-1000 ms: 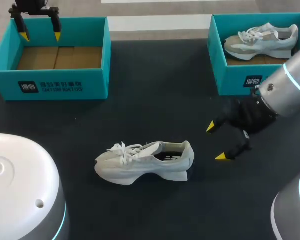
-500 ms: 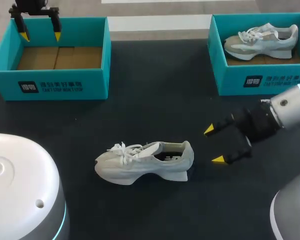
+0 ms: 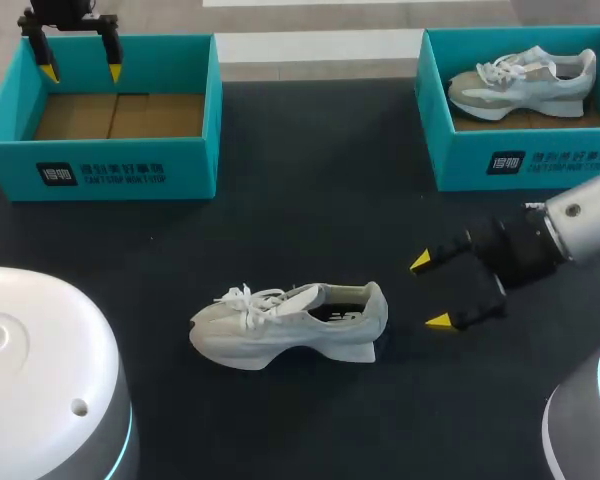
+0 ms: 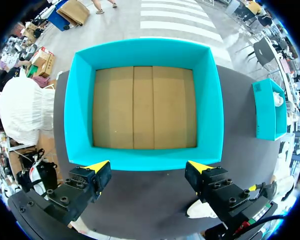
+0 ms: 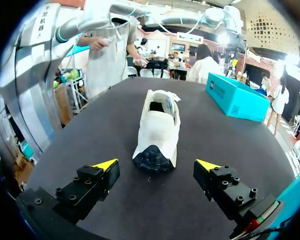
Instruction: Take the shoe out of the shoebox, open the shoe tongue, remove and reinsert the insole, then place the shoe into the shoebox
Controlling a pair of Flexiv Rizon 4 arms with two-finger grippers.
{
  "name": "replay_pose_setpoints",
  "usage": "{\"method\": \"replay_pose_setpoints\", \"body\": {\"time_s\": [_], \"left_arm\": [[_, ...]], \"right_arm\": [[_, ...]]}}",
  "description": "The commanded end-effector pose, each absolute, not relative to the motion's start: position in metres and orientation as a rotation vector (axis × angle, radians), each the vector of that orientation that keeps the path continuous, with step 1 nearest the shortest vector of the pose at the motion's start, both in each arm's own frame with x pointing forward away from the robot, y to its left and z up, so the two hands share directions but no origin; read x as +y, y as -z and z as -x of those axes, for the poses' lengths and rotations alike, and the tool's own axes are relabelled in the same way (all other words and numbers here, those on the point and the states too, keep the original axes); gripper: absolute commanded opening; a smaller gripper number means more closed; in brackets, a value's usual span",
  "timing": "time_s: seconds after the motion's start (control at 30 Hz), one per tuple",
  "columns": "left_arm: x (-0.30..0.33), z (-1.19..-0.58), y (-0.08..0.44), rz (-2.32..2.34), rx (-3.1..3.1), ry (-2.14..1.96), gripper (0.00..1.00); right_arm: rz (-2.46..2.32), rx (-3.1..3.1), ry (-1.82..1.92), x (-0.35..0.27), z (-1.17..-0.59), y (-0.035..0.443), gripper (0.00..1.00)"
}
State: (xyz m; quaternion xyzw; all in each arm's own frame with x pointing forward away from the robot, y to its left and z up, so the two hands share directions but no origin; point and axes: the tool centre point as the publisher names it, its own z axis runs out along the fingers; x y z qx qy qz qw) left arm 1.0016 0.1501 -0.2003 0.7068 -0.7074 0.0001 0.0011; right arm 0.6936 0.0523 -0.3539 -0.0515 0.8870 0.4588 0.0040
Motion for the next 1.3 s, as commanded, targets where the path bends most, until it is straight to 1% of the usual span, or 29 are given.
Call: {"method": "replay_pose_setpoints", "body": {"time_s": [0.03, 0.37, 0.43, 0.93, 1.3], "left_arm": [[0.150, -1.001, 0.200, -2.220, -2.221, 0.001, 1.00], [0.150, -1.001, 0.200, -2.220, -2.221, 0.001, 1.00], [0.150, -1.001, 0.200, -2.220, -2.221, 0.001, 1.00], [0.150, -1.001, 0.200, -2.220, -2.221, 0.001, 1.00], [0.150, -1.001, 0.200, -2.220, -2.221, 0.001, 1.00]], "right_arm": [[0.096, 2.700, -1.490, 0.046, -0.691, 0.372, 1.00], [0.022, 2.674, -1.552, 0.033, -0.680, 0.403, 1.00], [-0.035, 2.670, -1.528, 0.033, -0.680, 0.404, 1.00], [-0.035, 2.670, -1.528, 0.033, -0.680, 0.404, 1.00], [-0.097, 2.639, -1.570, 0.066, -0.695, 0.408, 1.00]]}}
